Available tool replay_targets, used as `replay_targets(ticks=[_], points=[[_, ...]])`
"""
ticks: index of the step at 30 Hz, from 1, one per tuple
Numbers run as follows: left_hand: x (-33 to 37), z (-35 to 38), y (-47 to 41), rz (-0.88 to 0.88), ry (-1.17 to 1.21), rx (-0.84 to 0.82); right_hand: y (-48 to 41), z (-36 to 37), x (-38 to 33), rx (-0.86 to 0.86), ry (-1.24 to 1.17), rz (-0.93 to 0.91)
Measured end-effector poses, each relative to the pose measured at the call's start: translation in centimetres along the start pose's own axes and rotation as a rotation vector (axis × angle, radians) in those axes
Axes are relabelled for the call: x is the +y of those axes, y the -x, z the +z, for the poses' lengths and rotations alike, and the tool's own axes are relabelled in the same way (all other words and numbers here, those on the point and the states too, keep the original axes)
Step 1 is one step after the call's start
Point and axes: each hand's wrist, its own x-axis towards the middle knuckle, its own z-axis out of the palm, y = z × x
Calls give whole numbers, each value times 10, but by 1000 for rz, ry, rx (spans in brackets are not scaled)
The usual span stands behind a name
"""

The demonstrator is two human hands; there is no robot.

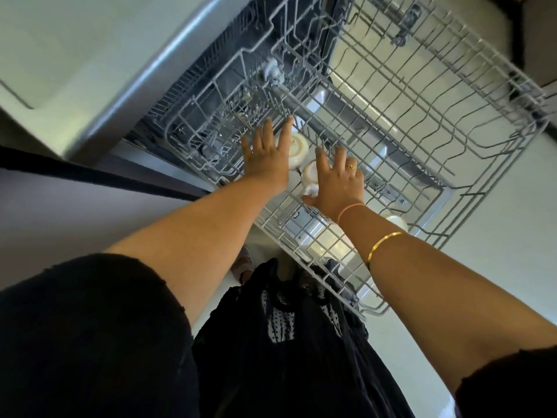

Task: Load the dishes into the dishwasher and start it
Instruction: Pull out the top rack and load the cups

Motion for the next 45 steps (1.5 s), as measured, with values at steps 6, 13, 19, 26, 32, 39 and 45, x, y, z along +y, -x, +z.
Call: replay_targets(ticks=[6, 13, 19, 26, 32, 39, 45], points=[[-2, -31, 69, -24, 205, 120, 35, -42, -25, 123, -159, 7], [-14, -68, 148, -27, 364, 496, 69, -99, -68, 593, -313, -342], [-34, -124, 187, 5, 364, 859, 74, -171, -108, 815, -422, -590], [-91, -167, 228, -230, 421, 1208, 92, -222, -194, 859, -431, -828], [-171, -192, 256, -451, 462, 1352, 100, -227, -279, 780, -427, -1021], [-284, -226, 290, -698, 472, 1461, 110, -238, -402, 724, -346, -1237], [-397, -250, 328, -923, 501, 1432, 108, -257, -512, 631, -363, -1234]])
